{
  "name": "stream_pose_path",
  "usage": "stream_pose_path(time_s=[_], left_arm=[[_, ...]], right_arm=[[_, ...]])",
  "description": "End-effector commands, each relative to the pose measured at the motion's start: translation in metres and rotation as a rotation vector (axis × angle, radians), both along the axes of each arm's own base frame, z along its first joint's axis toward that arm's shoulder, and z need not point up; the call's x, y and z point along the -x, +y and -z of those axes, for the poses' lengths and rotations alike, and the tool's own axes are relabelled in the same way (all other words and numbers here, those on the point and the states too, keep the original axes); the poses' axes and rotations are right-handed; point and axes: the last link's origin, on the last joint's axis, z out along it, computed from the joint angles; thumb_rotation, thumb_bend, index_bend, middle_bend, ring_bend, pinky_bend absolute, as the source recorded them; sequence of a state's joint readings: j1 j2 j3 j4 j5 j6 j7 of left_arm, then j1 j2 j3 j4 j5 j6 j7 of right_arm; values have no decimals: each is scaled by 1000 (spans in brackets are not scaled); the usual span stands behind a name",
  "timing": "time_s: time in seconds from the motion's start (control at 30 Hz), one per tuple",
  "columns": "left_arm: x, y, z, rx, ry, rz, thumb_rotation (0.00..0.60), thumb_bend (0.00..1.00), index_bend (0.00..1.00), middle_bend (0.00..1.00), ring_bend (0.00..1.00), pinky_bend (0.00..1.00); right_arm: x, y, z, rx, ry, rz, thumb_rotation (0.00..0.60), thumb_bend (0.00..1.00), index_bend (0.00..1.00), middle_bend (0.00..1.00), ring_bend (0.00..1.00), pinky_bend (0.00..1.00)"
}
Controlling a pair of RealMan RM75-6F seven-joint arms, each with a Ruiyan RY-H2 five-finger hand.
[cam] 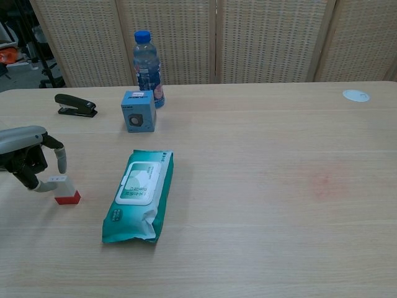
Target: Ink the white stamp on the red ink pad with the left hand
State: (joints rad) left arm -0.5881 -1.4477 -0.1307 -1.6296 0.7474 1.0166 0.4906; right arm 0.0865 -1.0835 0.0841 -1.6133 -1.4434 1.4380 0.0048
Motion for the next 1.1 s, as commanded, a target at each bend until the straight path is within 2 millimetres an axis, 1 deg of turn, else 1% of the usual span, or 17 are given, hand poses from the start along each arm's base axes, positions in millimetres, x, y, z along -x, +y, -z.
stream_pose_path(time_s=[0.03,0.37,0.5,0.6,0.73,0.93,1.1], left_arm=[[1,0,0,-8,5,-3,600,256,529,1000,1000,974],[0,0,-1,-9,21,-8,600,256,529,1000,1000,973],[1,0,0,-1,24,-16,600,295,545,1000,1000,974],[0,0,1,2,25,-15,600,307,559,1000,1000,974],[-1,0,1,2,35,-14,600,371,569,1000,1000,974],[-1,-1,3,6,36,-13,600,370,595,1000,1000,974],[-3,0,-1,-10,27,-8,600,370,616,1000,1000,974]], right_arm=[[0,0,0,-1,-1,2,600,0,0,0,0,0],[0,0,0,-3,-4,3,600,0,0,0,0,0],[0,0,0,-3,-6,3,600,0,0,0,0,0],[0,-1,-1,-3,-7,3,600,0,0,0,0,0],[0,-1,-1,-4,-10,4,600,0,0,0,0,0],[0,-1,-1,-5,-13,4,600,0,0,0,0,0],[0,-1,-1,-7,-14,3,600,0,0,0,0,0]])
